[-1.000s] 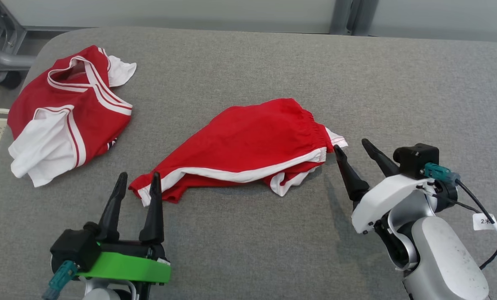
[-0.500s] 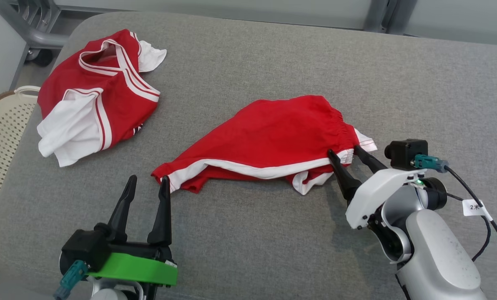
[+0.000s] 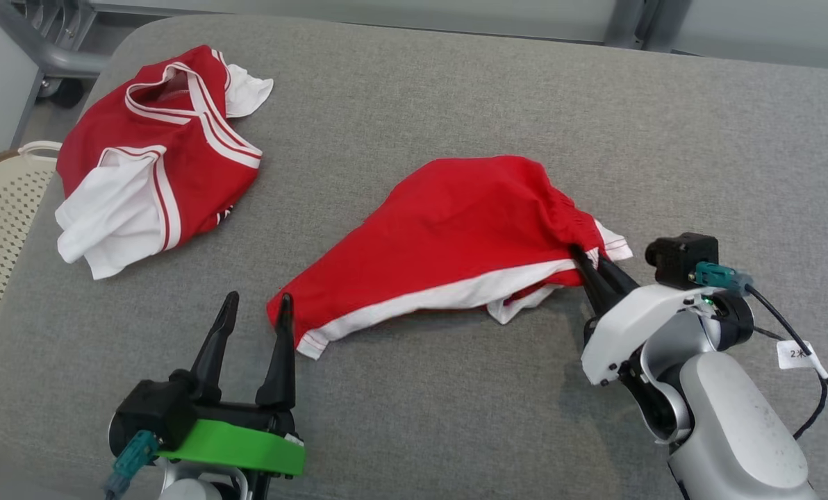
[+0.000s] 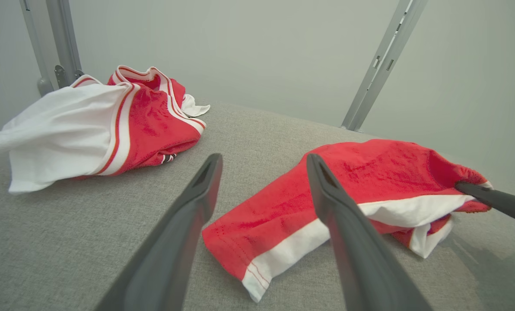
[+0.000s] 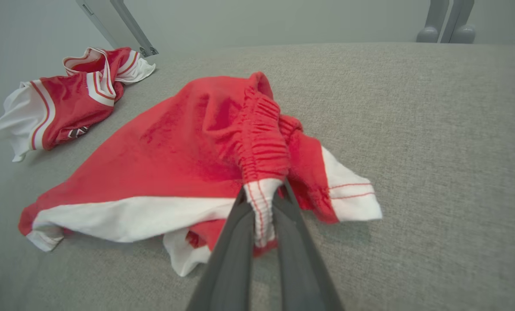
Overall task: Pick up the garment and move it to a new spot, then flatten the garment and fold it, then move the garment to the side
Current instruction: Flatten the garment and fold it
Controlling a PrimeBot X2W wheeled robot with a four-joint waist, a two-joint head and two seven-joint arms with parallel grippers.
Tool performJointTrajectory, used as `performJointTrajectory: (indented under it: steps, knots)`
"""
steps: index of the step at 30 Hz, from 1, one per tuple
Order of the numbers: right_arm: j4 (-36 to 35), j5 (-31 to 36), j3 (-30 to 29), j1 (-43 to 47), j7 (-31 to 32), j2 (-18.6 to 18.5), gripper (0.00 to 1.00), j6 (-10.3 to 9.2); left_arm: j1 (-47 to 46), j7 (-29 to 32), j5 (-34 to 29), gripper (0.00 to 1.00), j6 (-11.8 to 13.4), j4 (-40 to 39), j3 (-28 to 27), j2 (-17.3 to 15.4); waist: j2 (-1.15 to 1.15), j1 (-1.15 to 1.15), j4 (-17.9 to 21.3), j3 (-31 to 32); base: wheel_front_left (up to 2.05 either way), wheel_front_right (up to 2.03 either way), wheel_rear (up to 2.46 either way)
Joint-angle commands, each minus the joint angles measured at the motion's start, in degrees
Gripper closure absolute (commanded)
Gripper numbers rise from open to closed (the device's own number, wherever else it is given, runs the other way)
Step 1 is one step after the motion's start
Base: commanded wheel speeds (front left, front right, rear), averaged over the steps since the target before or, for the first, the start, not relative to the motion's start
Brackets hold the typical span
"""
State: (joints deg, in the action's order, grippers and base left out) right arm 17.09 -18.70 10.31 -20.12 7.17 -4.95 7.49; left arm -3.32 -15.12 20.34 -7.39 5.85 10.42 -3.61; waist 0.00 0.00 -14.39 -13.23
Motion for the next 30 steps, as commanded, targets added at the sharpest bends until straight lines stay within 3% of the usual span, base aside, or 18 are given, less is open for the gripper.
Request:
performJointTrajectory:
  steps: [1, 9, 18, 19, 20, 30]
  knots:
    - [-1.7, 0.3, 0.3, 2.0, -0.7, -0.8, 1.00, 0.00, -0.6, 0.0, -0.4, 0.00, -0.1, 0.4, 0.3, -0.3, 0.00, 0.00, 1.1, 0.7, 0.00, 0.00, 0.00]
    - [-9.6, -0.9, -0.3, 10.5, 1.3, -3.5, 1.00, 0.00, 0.4, 0.0, -0.5, 0.00, -0.1, 1.4, 0.6, -1.4, 0.00, 0.00, 5.3, 2.2, 0.00, 0.00, 0.00]
    - [-12.4, -0.9, 0.1, 16.4, 3.2, -4.6, 1.00, 0.00, 0.3, 0.0, -1.2, 0.00, -0.1, 2.2, 1.1, -2.5, 0.00, 0.00, 8.7, 2.9, 0.00, 0.00, 0.00]
    - [-12.5, -0.9, 0.3, 16.6, 3.1, -4.8, 0.64, 0.00, 0.2, 0.0, -1.4, 0.00, -0.1, 2.3, 1.3, -2.7, 0.00, 0.00, 8.9, 2.9, 0.00, 0.00, 0.00]
    - [-12.5, -0.8, 0.4, 16.7, 2.9, -4.8, 0.00, 0.00, 0.0, 0.0, -1.5, 0.00, -0.1, 2.3, 1.2, -2.8, 0.00, 0.00, 9.2, 3.0, 0.00, 0.00, 0.00]
    - [-12.2, -0.1, -0.7, 18.2, 0.0, -5.6, 0.00, 0.00, -0.2, 0.0, -1.2, 0.00, -0.1, 2.7, 3.2, -4.6, 0.00, 0.00, 10.6, 4.7, 0.00, 0.00, 0.00]
